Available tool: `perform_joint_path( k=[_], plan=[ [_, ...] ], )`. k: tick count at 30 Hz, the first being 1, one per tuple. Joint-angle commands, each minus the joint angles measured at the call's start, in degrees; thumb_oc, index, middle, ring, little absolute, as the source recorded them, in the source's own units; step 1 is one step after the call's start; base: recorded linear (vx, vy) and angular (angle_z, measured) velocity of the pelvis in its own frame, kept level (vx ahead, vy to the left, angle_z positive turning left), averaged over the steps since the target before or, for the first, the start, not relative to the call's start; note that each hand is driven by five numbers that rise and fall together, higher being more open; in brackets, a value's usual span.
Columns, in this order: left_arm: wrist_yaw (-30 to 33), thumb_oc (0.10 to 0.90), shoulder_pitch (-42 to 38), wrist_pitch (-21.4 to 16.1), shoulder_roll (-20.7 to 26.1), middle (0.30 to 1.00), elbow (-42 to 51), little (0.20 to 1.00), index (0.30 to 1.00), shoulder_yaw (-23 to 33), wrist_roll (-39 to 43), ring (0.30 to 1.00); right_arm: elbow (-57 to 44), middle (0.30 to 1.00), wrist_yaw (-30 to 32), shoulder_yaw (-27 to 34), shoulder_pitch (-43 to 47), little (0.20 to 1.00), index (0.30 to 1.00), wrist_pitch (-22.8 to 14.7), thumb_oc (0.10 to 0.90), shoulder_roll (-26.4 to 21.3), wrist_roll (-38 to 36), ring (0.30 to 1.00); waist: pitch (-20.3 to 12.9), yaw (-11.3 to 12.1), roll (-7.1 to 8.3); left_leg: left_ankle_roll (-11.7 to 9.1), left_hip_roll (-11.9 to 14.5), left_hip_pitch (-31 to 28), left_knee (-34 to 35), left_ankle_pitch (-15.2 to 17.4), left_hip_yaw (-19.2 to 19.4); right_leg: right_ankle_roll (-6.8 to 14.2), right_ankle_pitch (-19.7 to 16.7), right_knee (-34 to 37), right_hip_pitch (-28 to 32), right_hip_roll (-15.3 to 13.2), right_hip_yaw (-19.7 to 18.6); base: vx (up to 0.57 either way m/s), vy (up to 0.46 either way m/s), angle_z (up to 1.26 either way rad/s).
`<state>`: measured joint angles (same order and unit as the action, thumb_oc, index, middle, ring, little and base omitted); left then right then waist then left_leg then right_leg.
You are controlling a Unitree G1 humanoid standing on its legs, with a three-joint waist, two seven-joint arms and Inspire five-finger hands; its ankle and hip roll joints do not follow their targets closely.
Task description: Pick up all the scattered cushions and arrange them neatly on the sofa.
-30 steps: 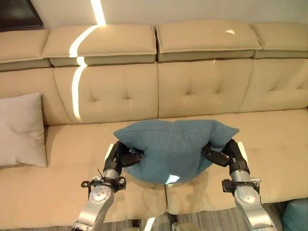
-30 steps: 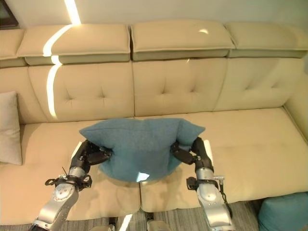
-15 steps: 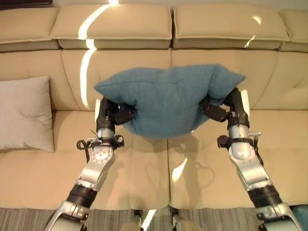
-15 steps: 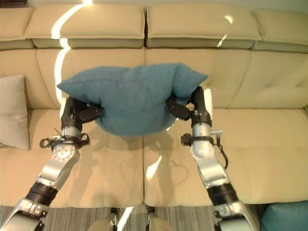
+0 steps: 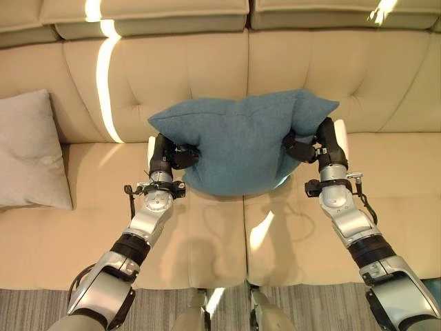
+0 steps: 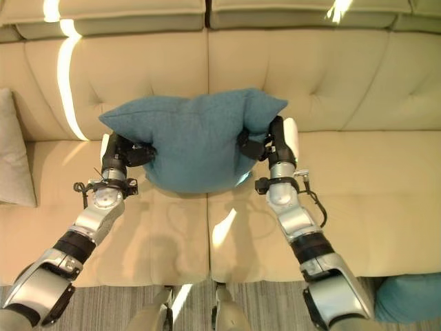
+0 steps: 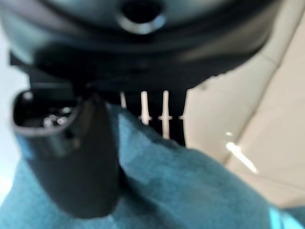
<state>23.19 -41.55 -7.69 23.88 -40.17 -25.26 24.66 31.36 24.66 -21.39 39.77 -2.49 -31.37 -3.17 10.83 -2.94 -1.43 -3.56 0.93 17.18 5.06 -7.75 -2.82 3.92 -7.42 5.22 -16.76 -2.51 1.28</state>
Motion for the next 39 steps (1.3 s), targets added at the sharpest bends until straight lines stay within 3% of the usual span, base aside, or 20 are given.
perform_joint_path(
  k=[1,4,5,6,7,8,12,18,23,25,30,34,38,39],
  plan=[
    [-1.2,0.4,-15.25,-8.64,-0.04,0.3,0.56,0.3,0.3,-3.18,-3.01,0.3,-2.35,0.3,2.8,-0.66,13.36,0.3,0.3,-8.02,0.4,2.09,-0.42,0.3,-5.27,-0.81,1.06,-1.95,-1.23,4.88,-0.06,1.3,4.22,4.82,0.46,-0.22,-6.45,-1.04,1.33,-0.09,-0.001,0.0],
    [-0.84,0.4,-14.42,-8.61,-0.26,0.3,-0.34,0.3,0.3,-2.52,-2.4,0.3,-0.73,0.3,3.05,-1.08,13.88,0.3,0.3,-7.48,0.4,2.04,-0.47,0.3,-4.55,-0.64,1.12,-2.1,-1.17,5.33,-0.06,0.93,4.29,4.9,0.46,-0.22,-6.81,-1.1,1.49,-0.01,0.0,0.0],
    [-0.83,0.433,-14.41,-8.6,-0.26,0.349,-0.33,0.349,0.349,-2.5,-2.41,0.349,-0.69,0.3,3.05,-1.11,13.9,0.3,0.3,-7.5,0.4,2.04,-0.48,0.3,-4.55,-0.64,1.11,-2.1,-1.17,5.32,-0.06,0.93,4.3,4.91,0.46,-0.22,-6.8,-1.1,1.48,0.0,0.0,0.0],
    [-1.01,0.8,-13.8,-8.26,-0.47,0.9,-0.87,0.9,0.9,-2.37,-2.5,0.9,-0.2,0.528,2.93,-1.37,13.76,0.528,0.528,-7.21,0.552,1.86,-0.26,0.528,-4.38,-0.61,1.2,-2.1,-1.16,5.25,-0.06,0.88,4.26,4.89,0.47,-0.22,-6.75,-1.11,1.42,0.0,0.0,0.0],
    [-1.14,0.8,-13.47,-8.07,-0.57,0.9,-1.38,0.9,0.9,-2.28,-2.47,0.9,0.32,0.855,2.99,-1.56,13.86,0.855,0.855,-6.86,0.77,1.53,0.2,0.855,-4.3,-0.6,1.23,-2.13,-1.16,5.18,-0.06,0.86,4.27,4.88,0.53,-0.22,-6.72,-1.11,1.38,0.0,0.0,0.0],
    [-1.23,0.8,-13.3,-7.97,-0.48,0.9,-1.65,0.9,0.9,-2.17,-2.65,0.9,0.8,0.9,2.91,-1.68,13.8,0.9,0.9,-6.59,0.8,1.27,0.45,0.9,-4.28,-0.6,1.29,-2.14,-1.14,5.04,-0.06,0.92,4.25,4.87,0.55,-0.22,-6.64,-1.11,1.4,0.0,0.0,0.0],
    [-1.13,0.8,-12.88,-7.64,0.62,0.9,-2.57,0.9,0.9,-1.46,-3.08,0.9,3.08,0.9,3.31,-2.06,14.19,0.9,0.9,-5.47,0.8,-0.4,2.01,0.9,-4.23,-0.59,1.42,-2.17,-1.13,4.64,-0.06,1.04,4.23,4.8,0.48,-0.22,-6.44,-1.15,1.37,0.01,0.0,0.03],
    [-0.2,0.8,-9.53,-6.84,8.0,0.9,-3.75,0.9,0.9,6.33,-0.33,0.9,10.98,0.9,4.87,2.48,12.45,0.9,0.9,-1.46,0.8,-7.47,1.34,0.9,-4.8,-0.02,1.48,-2.0,-1.02,2.88,-0.06,2.09,4.01,4.68,1.04,-0.22,-4.8,-0.93,1.47,0.04,0.002,0.01],
    [-2.41,0.8,-5.69,-6.15,14.41,0.9,-3.41,0.9,0.9,8.9,-1.99,0.9,12.27,0.9,3.11,5.79,8.32,0.9,0.9,-1.46,0.8,-12.63,0.12,0.9,-6.48,0.15,1.93,-1.77,-0.98,1.7,-0.06,2.5,3.93,4.83,1.26,-0.22,-3.58,-0.97,1.47,0.06,-0.005,-0.02],
    [-3.41,0.8,-0.7,-6.17,16.28,0.9,-0.87,0.9,0.9,11.9,-2.64,0.9,11.02,0.9,1.43,9.87,2.71,0.9,0.9,-2.13,0.8,-14.48,-1.82,0.9,-7.22,0.31,2.17,-1.5,-0.92,0.33,-0.06,3.1,3.89,4.73,1.89,-0.22,-2.12,-0.86,1.35,0.11,-0.004,-0.03],
    [-5.62,0.8,9.52,-6.29,16.33,0.9,6.95,0.9,0.9,15.95,-4.32,0.9,4.35,0.9,-1.65,15.78,-7.77,0.9,0.9,-3.15,0.8,-14.69,-1.57,0.9,-8.23,0.53,2.57,-1.28,-0.7,-2.64,-0.06,4.02,3.78,4.61,3.12,-0.22,0.91,-0.71,1.57,0.12,-0.015,-0.01],
    [-7.58,0.8,19.17,-6.18,13.73,0.9,14.93,0.9,0.9,19.27,-6.79,0.9,-3.45,0.9,-4.32,21.04,-18.22,0.9,0.9,-4.01,0.8,-13.27,1.31,0.9,-8.71,0.54,2.76,-1.34,-0.37,-5.87,-0.06,4.65,3.59,4.54,4.35,-0.22,4.34,-0.63,1.9,0.07,-0.024,0.01],
    [-9.9,0.8,30.39,-5.82,9.91,0.9,21.19,0.9,0.9,23.2,-9.52,0.9,-7.34,0.9,-7.09,26.57,-29.1,0.9,0.9,-5.05,0.8,-8.72,1.56,0.9,-8.67,0.49,2.92,-1.51,-0.04,-8.68,-0.06,5.1,3.35,4.36,5.12,-0.22,7.41,-0.51,2.49,0.05,-0.052,0.05],
    [-11.8,0.8,38.25,-4.73,5.59,0.9,21.98,0.9,0.9,25.97,-8.55,0.9,-7.65,0.9,-8.28,28.45,-35.21,0.9,0.9,-4.51,0.8,-5.39,3.27,0.9,-8.97,0.62,3.08,-1.45,0.06,-10.37,-0.06,5.33,3.24,4.27,5.4,-0.22,9.39,-0.48,2.91,0.04,-0.07,0.15]
  ],
)
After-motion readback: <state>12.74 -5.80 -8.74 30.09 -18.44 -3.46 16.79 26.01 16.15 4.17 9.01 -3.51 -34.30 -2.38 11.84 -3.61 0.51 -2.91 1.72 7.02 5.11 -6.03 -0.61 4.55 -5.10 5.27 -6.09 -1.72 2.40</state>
